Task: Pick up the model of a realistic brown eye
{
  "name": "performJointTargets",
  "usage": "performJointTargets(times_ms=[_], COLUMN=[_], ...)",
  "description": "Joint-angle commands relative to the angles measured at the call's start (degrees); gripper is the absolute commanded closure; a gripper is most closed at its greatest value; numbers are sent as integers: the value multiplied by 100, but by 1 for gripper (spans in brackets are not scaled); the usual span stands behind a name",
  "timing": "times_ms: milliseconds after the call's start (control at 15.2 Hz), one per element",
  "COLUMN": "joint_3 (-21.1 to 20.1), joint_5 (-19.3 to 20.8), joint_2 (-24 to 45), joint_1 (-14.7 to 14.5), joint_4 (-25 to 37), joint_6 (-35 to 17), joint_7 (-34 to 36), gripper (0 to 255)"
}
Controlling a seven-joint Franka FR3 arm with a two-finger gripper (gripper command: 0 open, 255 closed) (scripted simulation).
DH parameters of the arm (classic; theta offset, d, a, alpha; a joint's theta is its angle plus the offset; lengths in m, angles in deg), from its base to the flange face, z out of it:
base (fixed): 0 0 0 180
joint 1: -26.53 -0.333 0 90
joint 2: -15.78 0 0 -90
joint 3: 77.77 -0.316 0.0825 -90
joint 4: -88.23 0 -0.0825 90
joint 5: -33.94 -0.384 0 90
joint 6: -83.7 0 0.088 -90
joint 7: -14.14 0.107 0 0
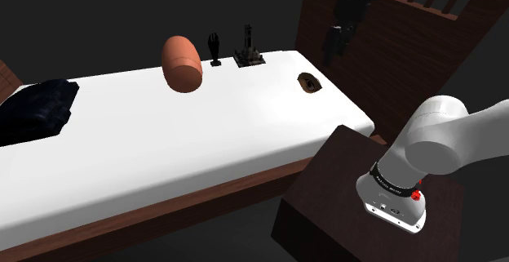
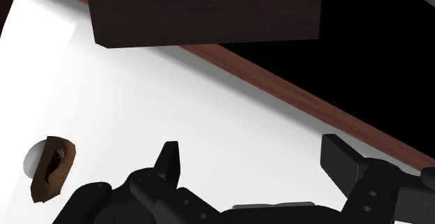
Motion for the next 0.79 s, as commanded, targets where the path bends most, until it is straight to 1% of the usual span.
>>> performJointTargets(times_ms=[0, 396, 726], joint_3=[0, 327, 613], joint_5=[0, 247, 407], joint_2=[0, 707, 1433], joint_1=[0, 350, 623], joint_4=[0, -256, -304], joint_6=[0, -968, -1754], joint_7=[0, -20, -25], gripper=[0, 0, 0])
